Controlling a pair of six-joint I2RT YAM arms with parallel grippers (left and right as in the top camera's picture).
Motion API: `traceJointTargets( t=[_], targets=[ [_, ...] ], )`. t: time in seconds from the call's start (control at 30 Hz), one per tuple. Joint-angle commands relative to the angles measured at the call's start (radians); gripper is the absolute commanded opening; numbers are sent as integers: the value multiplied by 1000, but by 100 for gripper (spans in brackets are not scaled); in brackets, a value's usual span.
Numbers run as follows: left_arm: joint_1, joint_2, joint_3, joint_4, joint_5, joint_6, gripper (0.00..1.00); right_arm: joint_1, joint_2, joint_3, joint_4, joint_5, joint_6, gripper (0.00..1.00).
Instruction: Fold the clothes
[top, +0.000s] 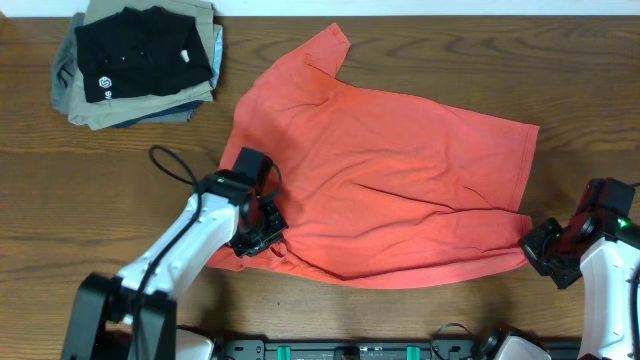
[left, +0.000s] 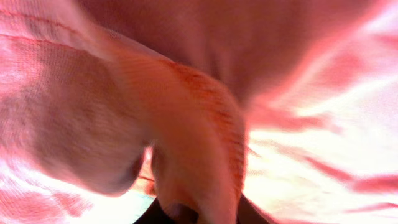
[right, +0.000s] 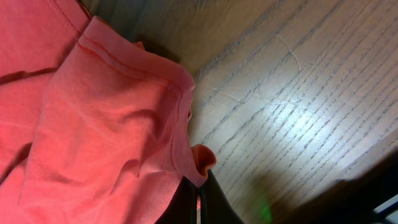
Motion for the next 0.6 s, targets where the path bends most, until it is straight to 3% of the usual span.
traceJointTargets(
  t=[0.0,0.33,0.57],
  targets=[
    [-2,-65,21,-6,-19,1,14,-3,5,10,-1,18,-14,1],
    [-2,-120,21,102,-105,1,9,-3,5,-13,3,19,-14,1],
    [0,-120,21,184,-253,1,6,-3,5,-15,49,43,19,1]
  ],
)
